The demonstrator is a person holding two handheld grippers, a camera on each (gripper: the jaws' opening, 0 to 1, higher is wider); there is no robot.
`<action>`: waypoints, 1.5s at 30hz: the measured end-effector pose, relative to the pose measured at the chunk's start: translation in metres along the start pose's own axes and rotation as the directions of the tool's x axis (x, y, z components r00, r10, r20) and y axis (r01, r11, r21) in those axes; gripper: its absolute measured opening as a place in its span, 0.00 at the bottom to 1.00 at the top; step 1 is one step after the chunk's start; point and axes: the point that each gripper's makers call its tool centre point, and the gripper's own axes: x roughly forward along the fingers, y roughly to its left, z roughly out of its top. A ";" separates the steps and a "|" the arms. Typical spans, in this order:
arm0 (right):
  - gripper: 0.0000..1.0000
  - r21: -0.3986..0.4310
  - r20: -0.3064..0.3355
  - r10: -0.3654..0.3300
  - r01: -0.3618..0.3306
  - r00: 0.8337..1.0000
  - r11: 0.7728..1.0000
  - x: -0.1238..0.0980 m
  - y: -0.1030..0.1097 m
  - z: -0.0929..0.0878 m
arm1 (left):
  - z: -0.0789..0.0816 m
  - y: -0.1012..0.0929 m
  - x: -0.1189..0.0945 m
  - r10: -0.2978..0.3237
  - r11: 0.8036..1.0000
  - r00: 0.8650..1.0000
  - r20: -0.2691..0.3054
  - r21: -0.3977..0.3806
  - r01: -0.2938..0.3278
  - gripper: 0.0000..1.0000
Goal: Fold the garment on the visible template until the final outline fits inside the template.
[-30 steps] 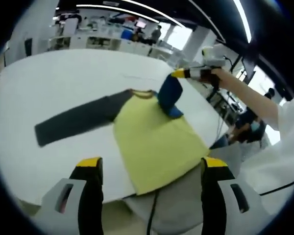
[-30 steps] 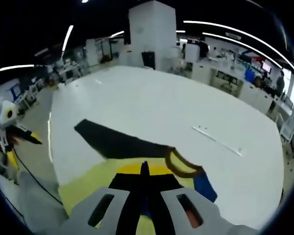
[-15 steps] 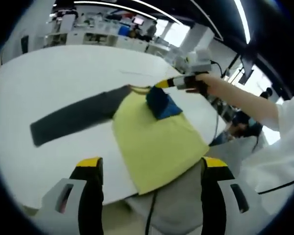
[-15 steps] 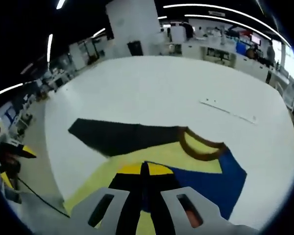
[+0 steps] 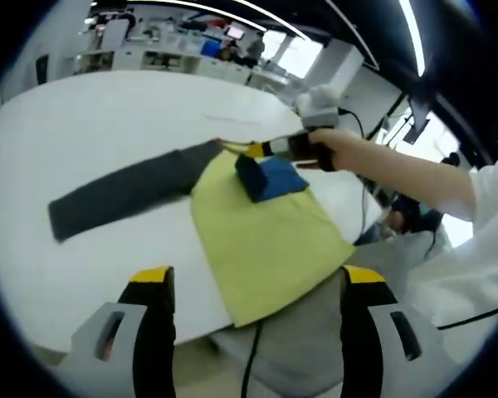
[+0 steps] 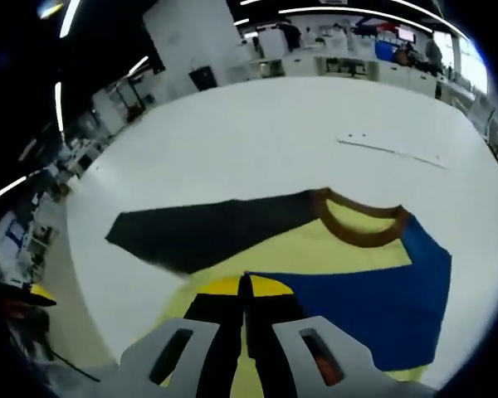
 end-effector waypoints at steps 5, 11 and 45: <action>0.02 0.026 -0.008 0.014 -0.014 1.000 1.000 0.012 0.009 -0.005 | -0.002 0.003 -0.002 0.005 1.000 1.000 0.001 -0.010 -0.005 0.78; 0.02 0.020 -0.020 0.031 -0.031 0.999 0.999 0.023 0.018 -0.010 | -0.003 0.006 -0.005 0.013 1.000 1.000 0.002 -0.018 -0.013 0.78; 0.05 0.025 -0.057 0.087 -0.086 0.995 0.996 0.056 0.036 -0.029 | -0.007 0.018 -0.013 0.059 0.997 0.998 -0.021 -0.039 -0.060 0.78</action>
